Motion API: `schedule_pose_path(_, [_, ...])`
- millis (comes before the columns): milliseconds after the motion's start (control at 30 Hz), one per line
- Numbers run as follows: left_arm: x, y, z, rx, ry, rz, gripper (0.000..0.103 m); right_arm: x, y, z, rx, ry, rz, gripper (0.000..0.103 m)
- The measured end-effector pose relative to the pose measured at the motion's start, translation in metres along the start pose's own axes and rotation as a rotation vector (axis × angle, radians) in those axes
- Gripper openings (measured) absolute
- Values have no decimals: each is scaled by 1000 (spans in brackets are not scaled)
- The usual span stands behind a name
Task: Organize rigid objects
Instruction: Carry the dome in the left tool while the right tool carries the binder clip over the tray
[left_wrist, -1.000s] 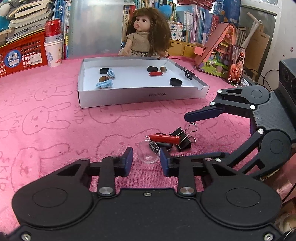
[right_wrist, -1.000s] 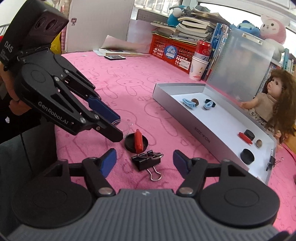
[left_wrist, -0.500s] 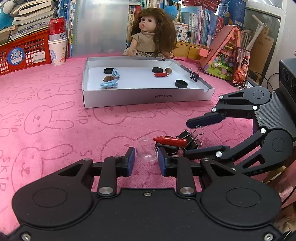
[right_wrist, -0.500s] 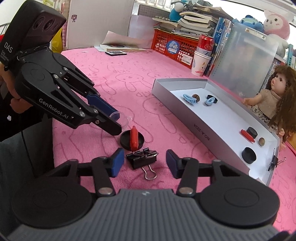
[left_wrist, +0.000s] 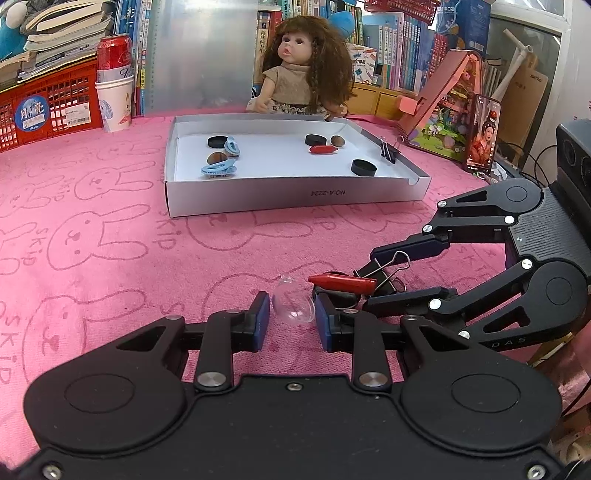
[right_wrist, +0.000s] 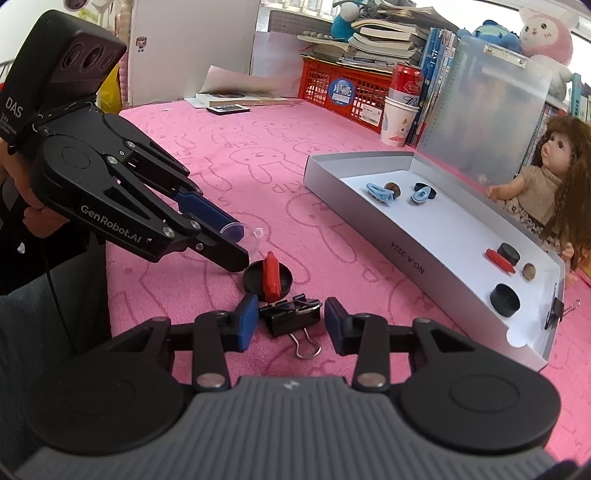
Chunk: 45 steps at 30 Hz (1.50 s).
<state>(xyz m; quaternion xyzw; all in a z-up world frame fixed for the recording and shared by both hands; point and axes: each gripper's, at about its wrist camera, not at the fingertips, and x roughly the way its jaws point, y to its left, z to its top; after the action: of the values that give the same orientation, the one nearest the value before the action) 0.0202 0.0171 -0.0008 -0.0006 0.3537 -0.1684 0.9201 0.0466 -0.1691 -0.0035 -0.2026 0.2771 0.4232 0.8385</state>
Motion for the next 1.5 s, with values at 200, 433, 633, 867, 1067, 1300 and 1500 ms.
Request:
schedule_pose_path(200, [0,-4,-2,6,-6,15,23,-1,1,-3,31,-14,-6,42])
schedule_pose_path(433, [-1,-2,2,4,-16,22,22,-5,0,-2,32,-34,-40,42])
schedule_pose_path(633, [0,5,17,-10,-45,35,22,-12,-18,5,97,-71,-130,42])
schedule_pose_path(867, [8,8,40,-15,-78,39,22,-13,-45,15,212,-94,-216,41])
schedule_pose_path(1067, [17,10,54,-29,-92,40,22,-11,-66,17,303,-87,-278,41])
schedule_pose_path(1300, [26,12,65,-34,-90,36,22,-13,-81,17,362,-84,-335,41])
schedule_pose_path(1500, [33,17,75,-50,-91,33,22,-15,-92,19,391,-86,-363,41])
